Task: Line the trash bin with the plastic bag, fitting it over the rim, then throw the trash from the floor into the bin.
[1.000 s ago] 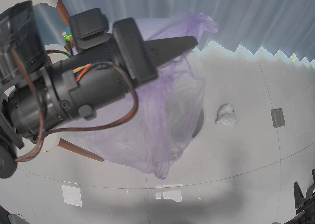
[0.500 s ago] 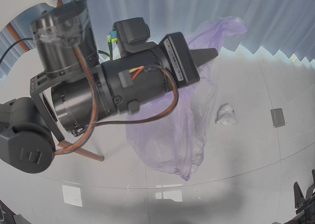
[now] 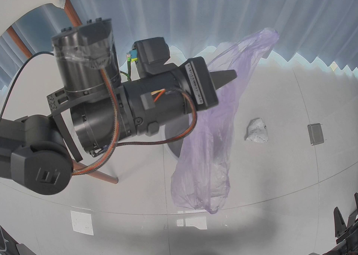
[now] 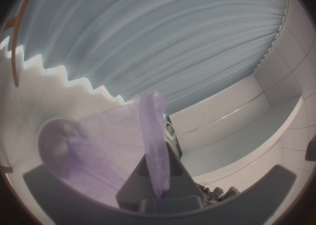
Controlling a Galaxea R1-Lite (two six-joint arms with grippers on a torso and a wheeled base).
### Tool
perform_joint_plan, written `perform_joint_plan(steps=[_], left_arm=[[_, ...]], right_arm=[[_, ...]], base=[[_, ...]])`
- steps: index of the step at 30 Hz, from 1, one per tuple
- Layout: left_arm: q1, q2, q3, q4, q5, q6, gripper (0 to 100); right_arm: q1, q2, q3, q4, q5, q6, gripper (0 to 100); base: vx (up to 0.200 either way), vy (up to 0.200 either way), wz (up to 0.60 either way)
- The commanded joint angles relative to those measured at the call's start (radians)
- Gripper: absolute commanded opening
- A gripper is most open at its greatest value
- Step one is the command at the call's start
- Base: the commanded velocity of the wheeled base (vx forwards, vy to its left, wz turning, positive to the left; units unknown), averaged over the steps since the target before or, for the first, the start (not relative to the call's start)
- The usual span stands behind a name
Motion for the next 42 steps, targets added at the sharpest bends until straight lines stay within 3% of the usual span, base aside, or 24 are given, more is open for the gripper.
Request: perform_joint_plan(steps=[1, 5, 9, 24, 36, 42], left_arm=[[0.045, 0.02, 0.036, -0.003, 0.002, 0.019, 0], [0.089, 0.041, 0.061, -0.003, 0.005, 0.083, 0], [0.129, 0.054, 0.05, -0.005, -0.006, 0.085, 0], [0.092, 0.083, 0.007, -0.006, -0.003, 0.085, 0], [0.103, 0.091, 0.006, 0.003, -0.004, 0.072, 0], [0.102, 0.084, 0.044, 0.003, 0.008, 0.071, 0]], right_arm=[[0.0, -0.017, 0.018, -0.001, 0.0, -0.001, 100], [0.0, -0.017, 0.018, -0.001, 0.0, 0.0, 100], [0.0, -0.017, 0.018, -0.001, 0.0, 0.0, 100], [0.0, -0.017, 0.018, -0.001, 0.0, 0.0, 100], [0.0, -0.017, 0.018, -0.001, 0.0, 0.0, 100], [0.0, -0.017, 0.018, 0.001, -0.001, -0.001, 100]], base=[[0.0, 0.0, 0.0], [0.0, 0.0, 0.0], [0.0, 0.0, 0.0], [0.2, 0.0, 0.0], [0.0, 0.0, 0.0], [0.0, -0.2, 0.0]])
